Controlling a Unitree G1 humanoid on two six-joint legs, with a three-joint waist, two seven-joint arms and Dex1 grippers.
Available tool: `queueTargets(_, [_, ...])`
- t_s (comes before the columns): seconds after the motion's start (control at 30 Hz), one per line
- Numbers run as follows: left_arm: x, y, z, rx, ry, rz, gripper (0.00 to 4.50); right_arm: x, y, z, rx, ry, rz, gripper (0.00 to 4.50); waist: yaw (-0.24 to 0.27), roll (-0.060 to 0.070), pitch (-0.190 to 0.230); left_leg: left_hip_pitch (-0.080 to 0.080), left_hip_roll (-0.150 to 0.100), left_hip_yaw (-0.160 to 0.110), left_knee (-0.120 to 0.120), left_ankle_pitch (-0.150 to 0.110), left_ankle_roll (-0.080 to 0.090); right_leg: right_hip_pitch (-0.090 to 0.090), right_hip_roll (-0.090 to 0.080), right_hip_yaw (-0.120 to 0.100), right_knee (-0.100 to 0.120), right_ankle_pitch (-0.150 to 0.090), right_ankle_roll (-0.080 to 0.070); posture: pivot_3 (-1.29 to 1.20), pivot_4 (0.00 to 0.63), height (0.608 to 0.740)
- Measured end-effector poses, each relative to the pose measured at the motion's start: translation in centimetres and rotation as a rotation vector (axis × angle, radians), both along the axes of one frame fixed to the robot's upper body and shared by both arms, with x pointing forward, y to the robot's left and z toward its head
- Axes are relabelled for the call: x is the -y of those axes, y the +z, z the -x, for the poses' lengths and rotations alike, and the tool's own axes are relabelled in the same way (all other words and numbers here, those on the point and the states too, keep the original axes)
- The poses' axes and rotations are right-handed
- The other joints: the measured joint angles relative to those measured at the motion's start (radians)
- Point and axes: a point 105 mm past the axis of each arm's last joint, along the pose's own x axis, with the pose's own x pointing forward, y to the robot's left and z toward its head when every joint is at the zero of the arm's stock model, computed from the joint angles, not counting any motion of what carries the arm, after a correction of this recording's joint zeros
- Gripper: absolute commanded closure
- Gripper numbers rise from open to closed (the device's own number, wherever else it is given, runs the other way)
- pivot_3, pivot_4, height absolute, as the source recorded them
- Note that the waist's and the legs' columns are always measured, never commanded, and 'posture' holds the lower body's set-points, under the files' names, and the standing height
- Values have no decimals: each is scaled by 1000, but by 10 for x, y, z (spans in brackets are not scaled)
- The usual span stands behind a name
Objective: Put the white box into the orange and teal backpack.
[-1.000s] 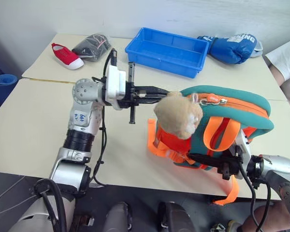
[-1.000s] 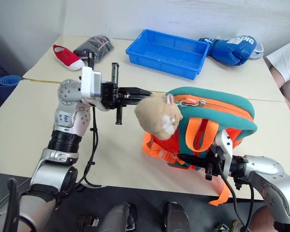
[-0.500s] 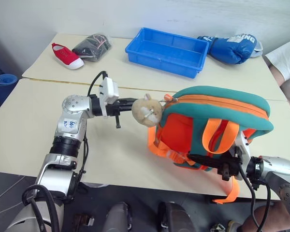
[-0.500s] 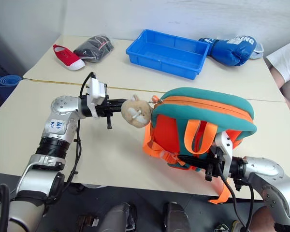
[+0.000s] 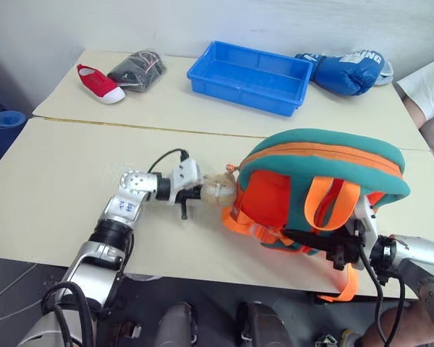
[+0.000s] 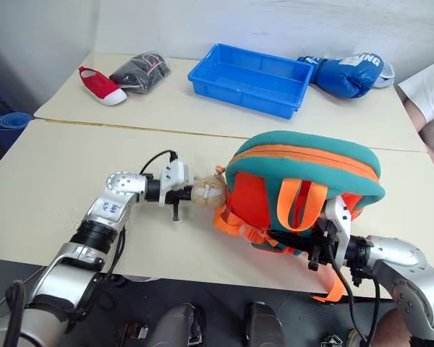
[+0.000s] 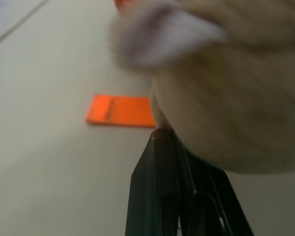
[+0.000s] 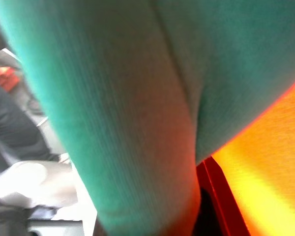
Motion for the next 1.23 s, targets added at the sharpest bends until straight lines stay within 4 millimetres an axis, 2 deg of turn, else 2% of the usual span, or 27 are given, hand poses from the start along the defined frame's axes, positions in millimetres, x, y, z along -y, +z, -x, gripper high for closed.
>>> queueTargets(0.07, [-4,5,-1,12,13,13,4489,2,1,-3,10,-16,-13,4447,1,0,0,0,0,0,0,0,0,0,0,0,0,0,0,0,150,740])
queueTargets(0.13, [-14,15,-3,61,25,7,4500,2,0,-4,15,-25,-23,3735,2,0,0,0,0,0,0,0,0,0,-1,0,0,0,0,0,150,740])
queueTargets(0.17, [-19,19,-3,71,32,8,4500,3,1,-4,19,-27,-22,3520,2,0,0,0,0,0,0,0,0,0,-1,0,0,0,0,0,150,740])
queueTargets(0.3, [-41,26,4,19,62,45,3578,11,0,-1,39,-35,34,2234,0,0,0,0,-1,0,0,0,0,0,-1,0,0,0,0,0,150,740])
queueTargets(0.5, [-94,5,35,-152,154,58,1701,38,-4,15,135,-133,86,166,-10,0,0,0,0,0,-1,0,0,1,-1,0,-1,0,0,0,150,740])
queueTargets(0.53, [-106,0,38,-172,198,72,1384,45,-5,20,161,-168,75,0,-9,0,0,1,0,0,-1,0,0,1,-1,0,-1,0,0,0,150,740])
queueTargets(0.63, [-143,-5,45,-198,316,95,471,61,-14,35,176,-222,102,0,-10,0,0,2,0,0,-2,-2,1,1,-2,0,-1,0,0,0,150,740])
queueTargets(0.7, [-159,-8,63,-206,299,59,51,75,-21,41,209,-237,176,0,-15,0,0,6,0,1,-2,-6,1,3,-2,2,-1,0,0,0,150,740])
queueTargets(0.77, [-166,-11,77,-189,268,25,51,95,-29,44,221,-284,234,0,-17,1,-1,9,0,2,-3,-8,0,6,-2,3,-3,0,0,0,150,740])
queueTargets(0.87, [-164,-18,84,-85,264,-11,51,109,-34,40,257,-302,279,0,-17,2,-1,9,0,2,-3,-12,-2,5,-3,4,-3,0,-1,0,150,740])
queueTargets(1.03, [-166,-21,99,27,276,-30,51,116,-32,35,305,-224,358,0,-19,6,-3,10,1,3,-7,-11,-2,4,-3,4,-3,-1,-2,0,150,740])
queueTargets(1.13, [-162,-25,109,35,294,-9,51,123,-30,29,324,-234,368,0,-19,7,-3,10,1,3,-8,-11,-1,4,-3,4,-3,-1,-3,0,150,740])
queueTargets(1.23, [-159,-27,117,4,293,-17,51,121,-30,23,333,-226,365,0,-18,8,-4,10,1,3,-8,-11,-1,3,-3,4,-3,-2,-3,0,150,740])
